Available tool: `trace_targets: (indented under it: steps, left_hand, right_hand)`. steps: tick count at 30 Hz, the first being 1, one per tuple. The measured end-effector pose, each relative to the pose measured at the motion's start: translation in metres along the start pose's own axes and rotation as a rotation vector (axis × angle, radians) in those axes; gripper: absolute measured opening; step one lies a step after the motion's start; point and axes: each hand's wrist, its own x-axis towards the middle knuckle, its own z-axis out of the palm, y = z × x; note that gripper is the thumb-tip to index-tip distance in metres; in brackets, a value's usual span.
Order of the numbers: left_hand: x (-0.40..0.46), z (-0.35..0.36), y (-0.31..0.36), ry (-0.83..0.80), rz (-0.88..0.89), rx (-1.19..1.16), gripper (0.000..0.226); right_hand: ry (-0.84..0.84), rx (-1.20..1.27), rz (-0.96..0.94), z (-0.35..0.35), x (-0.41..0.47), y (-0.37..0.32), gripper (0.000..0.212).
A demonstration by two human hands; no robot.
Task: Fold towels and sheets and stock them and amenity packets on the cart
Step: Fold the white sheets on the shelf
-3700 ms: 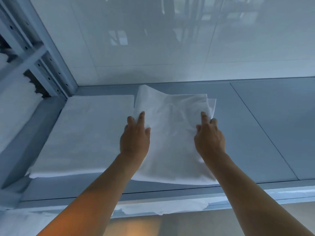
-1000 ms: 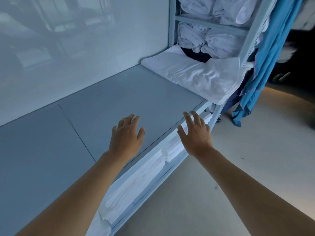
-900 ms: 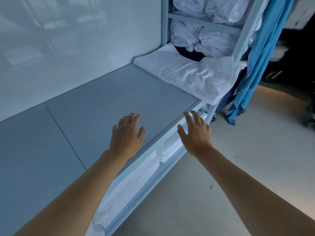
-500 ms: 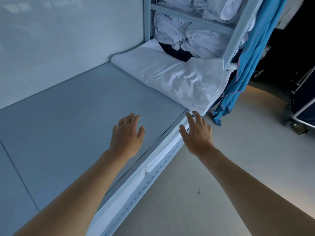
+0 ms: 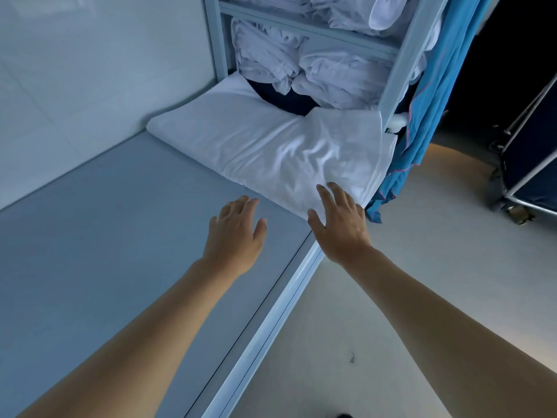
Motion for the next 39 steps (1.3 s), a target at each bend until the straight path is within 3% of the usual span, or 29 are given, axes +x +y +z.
trace_targets:
  steps: [14, 21, 28, 36, 39]
  left_hand:
    - [0.112, 0.030, 0.025, 0.095, 0.046, 0.039, 0.049]
    - [0.168, 0.055, 0.028, 0.084, -0.148, 0.084, 0.059]
    - [0.171, 0.077, 0.018, 0.106, -0.239, 0.195, 0.069]
    - [0.166, 0.079, 0.013, 0.119, -0.241, 0.197, 0.067]
    - [0.152, 0.075, 0.011, 0.107, -0.239, 0.187, 0.075]
  right_hand:
    - [-0.086, 0.059, -0.169, 0.013, 0.115, 0.056, 0.060]
    - [-0.152, 0.051, -0.266, 0.025, 0.164, 0.078, 0.059]
    - [-0.264, 0.000, -0.315, 0.044, 0.202, 0.074, 0.063]
    - [-0.270, -0.072, -0.308, 0.053, 0.197, 0.068, 0.066]
    - [-0.272, -0.071, -0.300, 0.054, 0.181, 0.062, 0.068]
